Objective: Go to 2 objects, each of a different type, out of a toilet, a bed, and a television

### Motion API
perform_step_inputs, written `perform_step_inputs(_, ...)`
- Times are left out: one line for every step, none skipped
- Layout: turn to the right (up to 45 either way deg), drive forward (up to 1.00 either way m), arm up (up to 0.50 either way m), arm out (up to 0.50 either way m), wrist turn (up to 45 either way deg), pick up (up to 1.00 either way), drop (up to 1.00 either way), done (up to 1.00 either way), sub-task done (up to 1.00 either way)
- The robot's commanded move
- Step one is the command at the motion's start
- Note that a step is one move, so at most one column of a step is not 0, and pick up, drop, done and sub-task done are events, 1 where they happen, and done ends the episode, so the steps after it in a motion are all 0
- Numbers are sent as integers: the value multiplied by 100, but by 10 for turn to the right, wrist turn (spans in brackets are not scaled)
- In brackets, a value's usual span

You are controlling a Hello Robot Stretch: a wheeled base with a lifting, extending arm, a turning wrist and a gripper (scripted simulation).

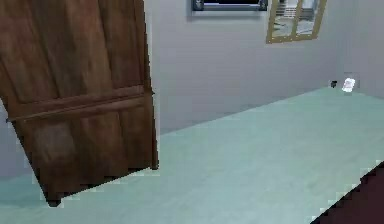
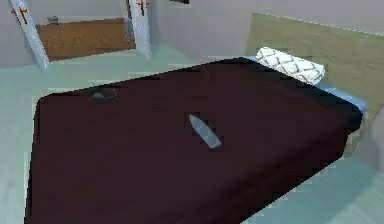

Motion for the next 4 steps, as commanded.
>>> perform_step_inputs(-450,0,0,0,0,0,0,0,0)
perform_step_inputs(-450,0,0,0,0,0,0,0,0)
perform_step_inputs(-330,0,0,0,0,0,0,0,0)
perform_step_inputs(0,10,0,0,0,0,0,0,0)
